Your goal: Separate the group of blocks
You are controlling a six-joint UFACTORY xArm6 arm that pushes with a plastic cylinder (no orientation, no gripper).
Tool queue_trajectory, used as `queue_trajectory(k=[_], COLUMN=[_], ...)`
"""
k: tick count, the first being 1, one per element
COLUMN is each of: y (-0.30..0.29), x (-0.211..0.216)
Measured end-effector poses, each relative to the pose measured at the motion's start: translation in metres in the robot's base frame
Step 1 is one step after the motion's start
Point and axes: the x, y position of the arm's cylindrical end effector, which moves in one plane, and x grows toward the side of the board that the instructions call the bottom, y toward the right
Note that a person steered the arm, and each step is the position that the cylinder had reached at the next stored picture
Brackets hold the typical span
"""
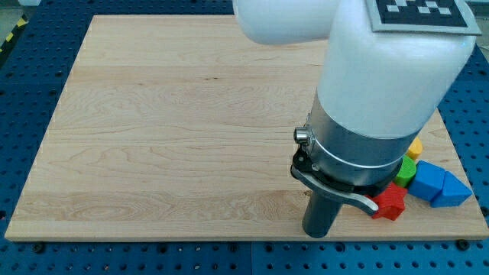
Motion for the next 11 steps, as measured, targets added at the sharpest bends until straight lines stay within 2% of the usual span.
queue_trajectory(k=[2, 8, 11], y=[0.067, 0.121, 0.121], x=[-0.001, -0.001, -0.033])
